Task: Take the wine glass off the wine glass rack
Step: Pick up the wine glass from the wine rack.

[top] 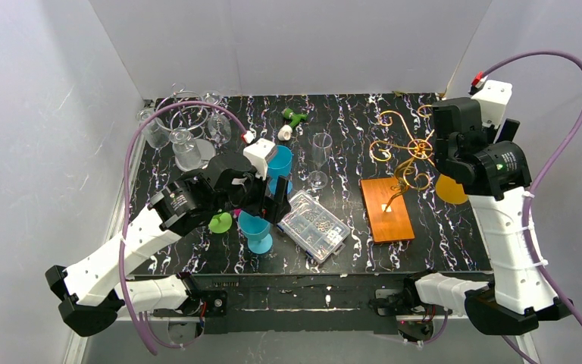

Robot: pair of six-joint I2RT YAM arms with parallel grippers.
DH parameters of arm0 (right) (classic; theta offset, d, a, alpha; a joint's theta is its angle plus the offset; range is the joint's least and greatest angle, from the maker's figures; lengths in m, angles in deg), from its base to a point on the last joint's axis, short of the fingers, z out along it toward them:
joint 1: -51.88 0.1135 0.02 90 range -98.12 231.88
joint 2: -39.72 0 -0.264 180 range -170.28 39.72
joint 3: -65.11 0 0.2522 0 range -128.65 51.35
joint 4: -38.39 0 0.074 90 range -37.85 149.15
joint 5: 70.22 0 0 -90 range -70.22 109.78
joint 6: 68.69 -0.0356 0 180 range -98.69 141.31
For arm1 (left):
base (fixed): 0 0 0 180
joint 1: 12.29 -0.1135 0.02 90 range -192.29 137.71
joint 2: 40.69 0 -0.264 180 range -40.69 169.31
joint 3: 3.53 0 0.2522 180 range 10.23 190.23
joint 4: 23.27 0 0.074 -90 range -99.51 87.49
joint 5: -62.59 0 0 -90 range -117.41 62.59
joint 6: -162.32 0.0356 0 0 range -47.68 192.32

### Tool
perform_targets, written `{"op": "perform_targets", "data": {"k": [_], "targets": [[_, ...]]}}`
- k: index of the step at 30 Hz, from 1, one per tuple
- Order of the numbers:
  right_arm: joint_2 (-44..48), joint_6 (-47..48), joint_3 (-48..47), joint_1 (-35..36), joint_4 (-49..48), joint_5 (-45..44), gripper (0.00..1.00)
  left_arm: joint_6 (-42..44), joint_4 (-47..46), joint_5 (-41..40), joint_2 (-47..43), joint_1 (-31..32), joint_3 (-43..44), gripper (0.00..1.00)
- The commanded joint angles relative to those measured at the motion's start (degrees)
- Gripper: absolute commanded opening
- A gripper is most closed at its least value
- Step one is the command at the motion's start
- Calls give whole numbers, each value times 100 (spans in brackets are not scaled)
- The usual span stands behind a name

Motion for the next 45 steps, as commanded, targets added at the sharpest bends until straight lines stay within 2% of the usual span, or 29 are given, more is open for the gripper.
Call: {"op": "perform_targets", "data": {"k": [1, 10, 23, 33, 45], "targets": [[-13, 175, -223, -10, -350, -537, 63, 64, 8, -26, -8, 26, 232, 98], [-104, 408, -149, -88, -675, -775, 64, 152, 36, -57, 41, 20, 345, 98], [-431, 933, -228, -734, -1288, -779, 64, 179, 28, -141, 170, 22, 501, 98], [-1050, 1354, -830, -1251, -2051, -560, 63, 174, -25, -249, 377, 12, 726, 98], [-2677, 1678, -2575, -1460, -2685, 108, 62, 125, -52, -353, 786, -68, 1446, 98]]}}
